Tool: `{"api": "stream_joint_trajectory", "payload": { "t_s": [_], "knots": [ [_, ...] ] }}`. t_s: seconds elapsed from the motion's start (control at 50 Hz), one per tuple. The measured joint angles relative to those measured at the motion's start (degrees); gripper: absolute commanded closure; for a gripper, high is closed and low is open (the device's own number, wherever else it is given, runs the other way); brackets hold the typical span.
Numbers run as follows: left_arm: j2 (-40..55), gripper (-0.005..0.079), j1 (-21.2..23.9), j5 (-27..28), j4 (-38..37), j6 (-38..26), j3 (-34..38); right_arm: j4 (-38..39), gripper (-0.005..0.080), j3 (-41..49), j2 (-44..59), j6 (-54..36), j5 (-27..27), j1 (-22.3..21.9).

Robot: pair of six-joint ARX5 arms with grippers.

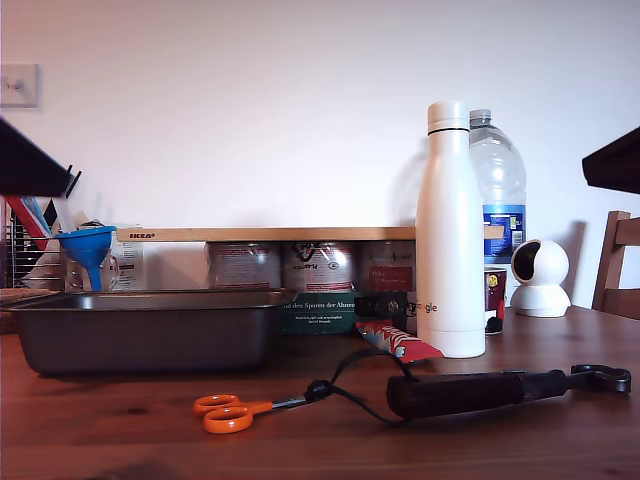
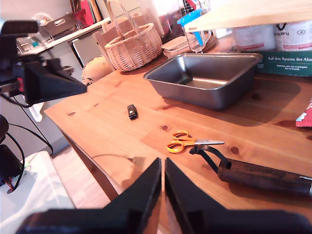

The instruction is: Pick up the scissors and place them on the shelf at the back

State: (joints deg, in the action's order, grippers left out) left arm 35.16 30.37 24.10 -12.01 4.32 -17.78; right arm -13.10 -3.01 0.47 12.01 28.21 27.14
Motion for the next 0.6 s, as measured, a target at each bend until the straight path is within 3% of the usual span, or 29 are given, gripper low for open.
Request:
{"api": "stream_joint_trajectory", "payload": {
  "t_s": [0.12, 0.3, 0.48, 0.6],
  "knots": [
    [7.7, 0.072, 1.4, 0.0, 0.1, 0.0, -1.8, 0.0, 0.0765, 0.0, 0.0, 0.0, 0.0, 0.0],
    [14.5, 0.0379, 1.9, -0.2, 0.4, -4.1, -5.6, 0.0, 0.0765, 0.0, 0.0, 0.0, 0.0, 0.0],
    [18.7, 0.0354, 2.6, -1.6, 1.2, -12.6, -11.1, 0.0, 0.0765, 0.0, 0.0, 0.0, -0.2, 0.0],
    [21.5, 0.0293, 3.7, -3.1, 1.3, -16.8, -12.2, 0.0, 0.0765, 0.0, 0.0, 0.0, -0.3, 0.0]
  ]
}}
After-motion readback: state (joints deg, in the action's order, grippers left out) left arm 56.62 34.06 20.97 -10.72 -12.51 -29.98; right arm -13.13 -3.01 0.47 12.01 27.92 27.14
